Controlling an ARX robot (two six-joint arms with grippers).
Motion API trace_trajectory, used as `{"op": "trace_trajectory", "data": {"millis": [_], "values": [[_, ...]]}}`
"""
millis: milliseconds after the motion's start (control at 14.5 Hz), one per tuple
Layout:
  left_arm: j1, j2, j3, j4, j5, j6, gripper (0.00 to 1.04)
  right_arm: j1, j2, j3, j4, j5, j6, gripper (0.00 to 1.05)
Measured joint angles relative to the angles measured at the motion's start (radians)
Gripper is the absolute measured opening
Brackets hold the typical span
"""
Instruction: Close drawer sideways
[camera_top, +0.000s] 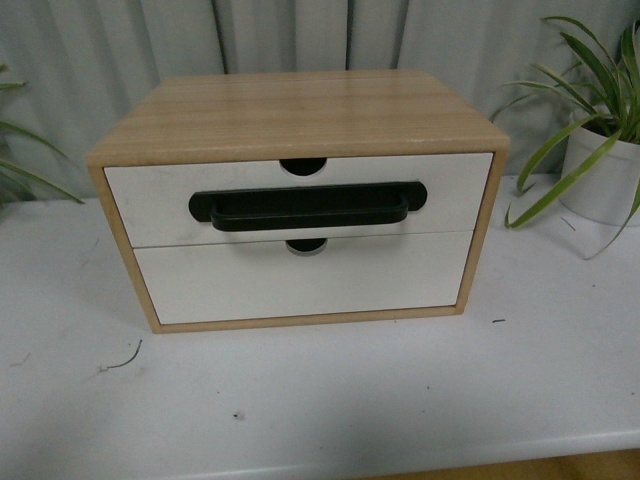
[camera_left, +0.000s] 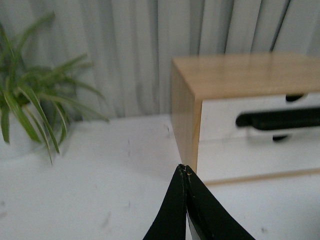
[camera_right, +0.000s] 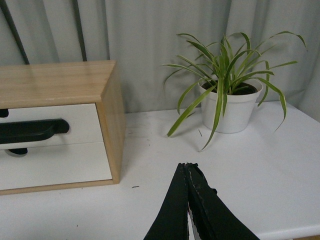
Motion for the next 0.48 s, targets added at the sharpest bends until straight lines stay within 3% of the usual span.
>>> {"op": "trace_trajectory", "data": {"millis": [207,345,483], "values": [[0.0,0.0,0.0,0.002,-0.001,0.0,0.02,0.0,-0.051,0.0,-0.051,-0.001,0.0,0.02],[0.0,0.001,0.0,0.0,-0.001,0.0,0.02,0.0,-0.196,0.001,-0.233,-0.002,0.0,0.02],[0.0,0.0,0.0,0.0,0.0,0.0,0.02,0.0,-0.222,0.001,-0.239,-0.001,0.0,0.02]]}}
